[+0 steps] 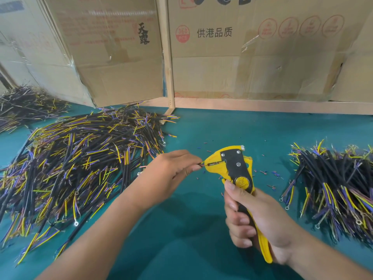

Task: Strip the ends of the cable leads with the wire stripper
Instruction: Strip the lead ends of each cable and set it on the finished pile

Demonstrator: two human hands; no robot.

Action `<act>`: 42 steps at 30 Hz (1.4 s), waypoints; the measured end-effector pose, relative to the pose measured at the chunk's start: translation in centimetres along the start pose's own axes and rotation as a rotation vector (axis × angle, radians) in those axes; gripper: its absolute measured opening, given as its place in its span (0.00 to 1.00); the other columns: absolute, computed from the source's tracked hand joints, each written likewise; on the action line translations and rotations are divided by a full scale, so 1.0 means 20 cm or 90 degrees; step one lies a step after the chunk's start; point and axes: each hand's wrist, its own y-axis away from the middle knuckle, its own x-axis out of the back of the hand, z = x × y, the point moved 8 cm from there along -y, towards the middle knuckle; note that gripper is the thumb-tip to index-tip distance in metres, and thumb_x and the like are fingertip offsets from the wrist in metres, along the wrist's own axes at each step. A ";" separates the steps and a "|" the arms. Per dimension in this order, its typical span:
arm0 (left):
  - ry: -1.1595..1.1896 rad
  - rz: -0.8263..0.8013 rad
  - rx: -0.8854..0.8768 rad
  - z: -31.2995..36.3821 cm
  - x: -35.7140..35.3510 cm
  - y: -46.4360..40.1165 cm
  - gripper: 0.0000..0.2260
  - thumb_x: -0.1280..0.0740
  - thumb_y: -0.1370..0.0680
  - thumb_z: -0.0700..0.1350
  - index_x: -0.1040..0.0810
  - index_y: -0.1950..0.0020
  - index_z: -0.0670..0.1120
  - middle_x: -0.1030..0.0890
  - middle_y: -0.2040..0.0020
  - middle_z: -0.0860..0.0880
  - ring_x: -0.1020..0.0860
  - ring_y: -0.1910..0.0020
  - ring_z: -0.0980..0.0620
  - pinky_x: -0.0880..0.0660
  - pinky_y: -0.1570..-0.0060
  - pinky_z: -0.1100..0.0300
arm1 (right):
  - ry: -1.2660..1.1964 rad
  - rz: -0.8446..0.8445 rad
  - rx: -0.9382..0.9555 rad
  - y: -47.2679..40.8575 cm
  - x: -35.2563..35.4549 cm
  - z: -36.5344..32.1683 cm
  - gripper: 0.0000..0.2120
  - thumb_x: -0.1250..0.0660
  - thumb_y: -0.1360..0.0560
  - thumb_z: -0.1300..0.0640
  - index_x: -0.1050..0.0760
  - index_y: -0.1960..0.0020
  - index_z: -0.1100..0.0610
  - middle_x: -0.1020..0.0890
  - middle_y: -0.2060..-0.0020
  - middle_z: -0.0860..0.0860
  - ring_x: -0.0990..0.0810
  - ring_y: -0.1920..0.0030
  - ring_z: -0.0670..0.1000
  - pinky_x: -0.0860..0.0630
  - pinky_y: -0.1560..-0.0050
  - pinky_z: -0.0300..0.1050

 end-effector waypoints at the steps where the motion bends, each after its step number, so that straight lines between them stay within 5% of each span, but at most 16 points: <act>1: 0.004 -0.005 -0.001 -0.01 0.00 0.00 0.09 0.38 0.18 0.42 0.19 0.47 0.40 0.29 0.59 0.58 0.31 0.62 0.57 0.32 0.59 0.68 | 0.006 0.004 -0.002 0.00 0.00 0.00 0.24 0.25 0.34 0.39 0.33 0.65 0.56 0.40 0.73 0.52 0.43 0.78 0.50 0.39 0.74 0.39; 6: 0.023 -0.034 0.010 -0.04 0.00 0.01 0.11 0.39 0.17 0.44 0.19 0.47 0.41 0.22 0.58 0.49 0.25 0.61 0.49 0.26 0.59 0.53 | 0.010 0.008 -0.006 0.02 0.00 0.01 0.24 0.25 0.34 0.39 0.33 0.65 0.56 0.40 0.72 0.52 0.43 0.78 0.50 0.38 0.74 0.39; 17: 0.044 -0.041 0.012 -0.04 0.01 0.01 0.11 0.39 0.17 0.45 0.19 0.47 0.42 0.22 0.58 0.50 0.25 0.61 0.50 0.26 0.59 0.56 | 0.022 0.010 -0.009 0.01 0.02 0.00 0.24 0.25 0.33 0.39 0.33 0.65 0.56 0.39 0.72 0.52 0.42 0.77 0.50 0.38 0.74 0.39; 22: 0.047 -0.046 -0.008 -0.03 0.02 0.01 0.11 0.39 0.17 0.45 0.19 0.48 0.42 0.23 0.58 0.53 0.26 0.61 0.56 0.29 0.59 0.64 | 0.026 0.000 -0.017 0.02 0.01 0.00 0.24 0.24 0.33 0.39 0.32 0.65 0.56 0.39 0.72 0.52 0.42 0.77 0.49 0.38 0.74 0.39; 28: 0.016 -0.073 -0.020 -0.03 0.02 0.01 0.09 0.38 0.17 0.43 0.19 0.49 0.42 0.22 0.59 0.51 0.26 0.61 0.53 0.27 0.58 0.61 | 0.026 -0.012 -0.019 0.02 0.01 0.00 0.20 0.26 0.28 0.44 0.31 0.65 0.56 0.38 0.72 0.52 0.42 0.77 0.49 0.38 0.75 0.39; 33: -0.030 0.154 0.117 -0.29 0.37 0.11 0.08 0.36 0.19 0.43 0.17 0.49 0.43 0.17 0.55 0.53 0.21 0.55 0.60 0.24 0.53 0.57 | -0.098 0.070 0.080 0.04 0.20 -0.21 0.16 0.31 0.29 0.48 0.34 0.66 0.55 0.40 0.75 0.49 0.43 0.80 0.46 0.38 0.80 0.39; 37: -0.031 0.032 0.060 -0.15 0.17 0.05 0.11 0.38 0.18 0.44 0.20 0.52 0.40 0.21 0.60 0.49 0.24 0.60 0.49 0.26 0.56 0.55 | -0.105 0.002 0.068 0.01 0.16 -0.17 0.14 0.31 0.22 0.53 0.31 0.61 0.60 0.36 0.71 0.54 0.36 0.74 0.52 0.30 0.72 0.49; 42: -0.009 0.054 0.042 -0.11 0.17 0.02 0.10 0.38 0.17 0.44 0.20 0.51 0.41 0.23 0.60 0.51 0.25 0.60 0.54 0.29 0.56 0.65 | -0.124 -0.084 0.034 -0.01 0.10 -0.09 0.14 0.26 0.26 0.52 0.24 0.52 0.61 0.30 0.63 0.59 0.29 0.64 0.59 0.24 0.56 0.57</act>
